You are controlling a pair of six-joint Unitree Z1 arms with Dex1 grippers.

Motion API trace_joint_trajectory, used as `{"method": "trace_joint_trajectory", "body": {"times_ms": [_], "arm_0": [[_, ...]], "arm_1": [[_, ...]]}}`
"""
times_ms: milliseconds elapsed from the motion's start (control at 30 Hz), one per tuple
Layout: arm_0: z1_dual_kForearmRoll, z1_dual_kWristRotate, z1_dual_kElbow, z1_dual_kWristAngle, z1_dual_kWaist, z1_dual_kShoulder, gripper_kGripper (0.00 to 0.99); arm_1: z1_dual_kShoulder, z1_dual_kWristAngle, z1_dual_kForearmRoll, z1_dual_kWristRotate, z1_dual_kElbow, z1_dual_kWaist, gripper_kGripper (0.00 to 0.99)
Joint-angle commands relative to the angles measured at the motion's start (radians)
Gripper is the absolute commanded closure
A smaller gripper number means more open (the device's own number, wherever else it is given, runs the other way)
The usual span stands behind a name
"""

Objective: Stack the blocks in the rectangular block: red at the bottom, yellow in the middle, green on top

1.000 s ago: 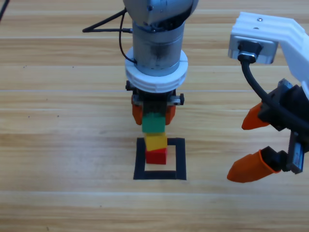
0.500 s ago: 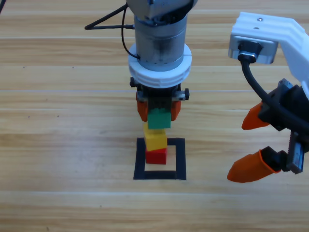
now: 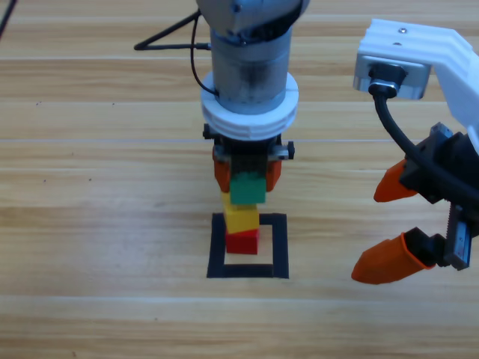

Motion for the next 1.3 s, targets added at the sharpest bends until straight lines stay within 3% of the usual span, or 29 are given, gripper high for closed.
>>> {"method": "trace_joint_trajectory", "body": {"times_ms": [33,1033,1067,1100,1133,1167,1200,1300], "arm_0": [[0.006,0.009,0.021,-0.01,-0.018,0.066,0.99],[0.003,0.038,0.052,-0.004,0.015,0.062,0.99],[0.003,0.038,0.05,-0.004,0.015,0.06,0.959],[0.003,0.038,0.049,-0.002,0.015,0.056,0.745],[0.003,0.038,0.049,0.001,0.015,0.048,0.347],[0.004,0.036,0.049,0.002,0.015,0.042,0.085],[0.004,0.036,0.049,0.002,0.015,0.034,0.005],[0.003,0.035,0.046,0.004,0.015,0.03,0.0]], "arm_1": [[-0.01,0.022,-0.025,-0.01,0.034,0.004,0.002],[0.004,0.024,-0.025,-0.01,0.029,0.004,0.002],[0.004,0.024,-0.025,-0.01,0.029,0.004,0.002],[0.006,0.025,-0.025,-0.011,0.029,0.004,0.001],[0.004,0.024,-0.025,-0.011,0.029,0.004,0.002],[0.006,0.024,-0.025,-0.011,0.029,0.004,0.002],[0.006,0.024,-0.025,-0.01,0.029,0.004,0.002],[0.006,0.024,-0.025,-0.011,0.029,0.004,0.002]]}}
